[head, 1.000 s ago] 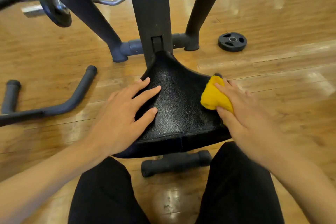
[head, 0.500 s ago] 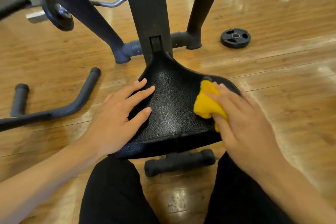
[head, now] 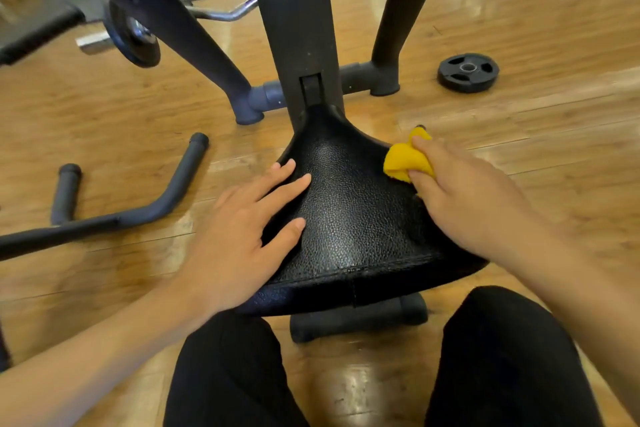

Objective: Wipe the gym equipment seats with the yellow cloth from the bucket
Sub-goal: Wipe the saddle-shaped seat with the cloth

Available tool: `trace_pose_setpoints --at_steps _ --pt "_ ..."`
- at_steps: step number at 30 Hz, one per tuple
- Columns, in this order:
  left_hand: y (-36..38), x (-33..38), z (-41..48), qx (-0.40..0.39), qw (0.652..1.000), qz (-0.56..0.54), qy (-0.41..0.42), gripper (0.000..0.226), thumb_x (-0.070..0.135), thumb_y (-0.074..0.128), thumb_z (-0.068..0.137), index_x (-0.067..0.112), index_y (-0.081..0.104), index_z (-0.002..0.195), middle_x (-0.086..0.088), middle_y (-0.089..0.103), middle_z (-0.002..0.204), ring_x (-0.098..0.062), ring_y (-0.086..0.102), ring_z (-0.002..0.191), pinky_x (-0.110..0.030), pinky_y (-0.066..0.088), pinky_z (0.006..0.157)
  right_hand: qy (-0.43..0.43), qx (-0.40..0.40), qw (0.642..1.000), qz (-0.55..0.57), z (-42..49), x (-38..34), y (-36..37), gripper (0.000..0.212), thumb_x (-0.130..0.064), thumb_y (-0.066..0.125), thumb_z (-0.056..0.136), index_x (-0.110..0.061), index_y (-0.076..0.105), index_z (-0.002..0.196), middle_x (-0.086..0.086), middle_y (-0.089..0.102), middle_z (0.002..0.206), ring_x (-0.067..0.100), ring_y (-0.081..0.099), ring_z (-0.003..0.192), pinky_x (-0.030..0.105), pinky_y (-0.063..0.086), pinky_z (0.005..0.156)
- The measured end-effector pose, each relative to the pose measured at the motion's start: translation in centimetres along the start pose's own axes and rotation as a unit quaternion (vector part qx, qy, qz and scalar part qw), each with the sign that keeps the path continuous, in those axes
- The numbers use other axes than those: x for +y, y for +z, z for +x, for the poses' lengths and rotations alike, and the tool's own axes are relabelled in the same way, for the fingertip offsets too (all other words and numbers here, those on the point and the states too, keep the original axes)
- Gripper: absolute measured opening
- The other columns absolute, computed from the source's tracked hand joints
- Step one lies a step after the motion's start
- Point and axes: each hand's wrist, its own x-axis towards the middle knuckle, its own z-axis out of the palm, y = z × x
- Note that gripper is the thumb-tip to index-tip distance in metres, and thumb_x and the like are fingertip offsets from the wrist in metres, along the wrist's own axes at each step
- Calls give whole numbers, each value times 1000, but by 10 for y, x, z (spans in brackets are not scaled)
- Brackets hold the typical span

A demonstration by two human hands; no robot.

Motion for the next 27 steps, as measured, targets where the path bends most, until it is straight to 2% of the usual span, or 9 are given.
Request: trace_pose_setpoints --at_steps 3,6,12,15,18,20,23,25,27 --pt "-1 0 2 -3 1000 -7 -2 59 55 43 94 36 50 149 17 36 161 1 25 152 -41 28 122 -32 -130 990 39 87 -7 7 23 -29 43 105 -13 58 113 9 63 115 30 58 108 33 42 93" --pt "-4 0 2 -10 1000 1 -5 59 56 43 93 37 49 149 19 36 161 3 24 151 -34 25 121 -51 -159 984 58 152 -19 32 44 -42 35 106 -9 56 128 13 61 130 30 57 115 44 43 105" --pt "-6 4 0 -17 1000 13 -17 59 56 40 94 38 47 150 20 34 162 2 24 151 -29 22 121 -110 -174 975 83 139 -3 24 46 -39 39 105 -16 48 143 -1 56 132 20 52 123 38 35 112" --pt "-5 5 -1 -9 1000 8 -15 59 56 41 94 39 48 149 21 34 161 4 23 151 -23 19 120 -121 -125 982 77 69 36 0 25 -21 50 101 -20 61 124 -3 64 109 18 58 104 28 41 91" --pt "-5 3 1 1 1000 -4 -13 57 55 44 93 39 50 147 23 36 160 5 25 150 -18 18 118 -136 -19 978 154 -13 50 -12 38 -19 51 96 -24 61 132 -8 60 131 3 51 119 6 32 97" --pt "-4 2 2 2 1000 -4 -10 57 55 45 92 39 51 147 23 37 159 5 26 150 -17 18 117 -112 35 981 157 -33 49 -2 50 -29 48 92 -24 56 140 -9 51 146 -3 43 130 2 24 104" --pt "-4 2 4 2 1000 -5 -12 58 55 44 91 37 53 146 23 38 158 7 26 149 -7 12 114 -88 15 991 99 -4 32 1 46 -55 46 96 -29 62 130 -4 58 139 13 50 127 15 32 101" --pt "-4 2 4 0 1000 -6 -12 59 56 43 91 36 53 146 21 38 159 8 25 149 -9 13 115 -67 -42 996 43 34 19 -1 30 -54 44 100 -32 65 99 1 68 107 27 61 108 31 41 87" --pt "-3 2 2 -1 1000 -9 -13 59 57 42 92 37 52 147 21 38 159 7 24 149 -18 18 118 -48 -52 997 -12 53 14 0 36 -54 41 101 -26 63 98 6 69 101 34 62 101 41 47 83"
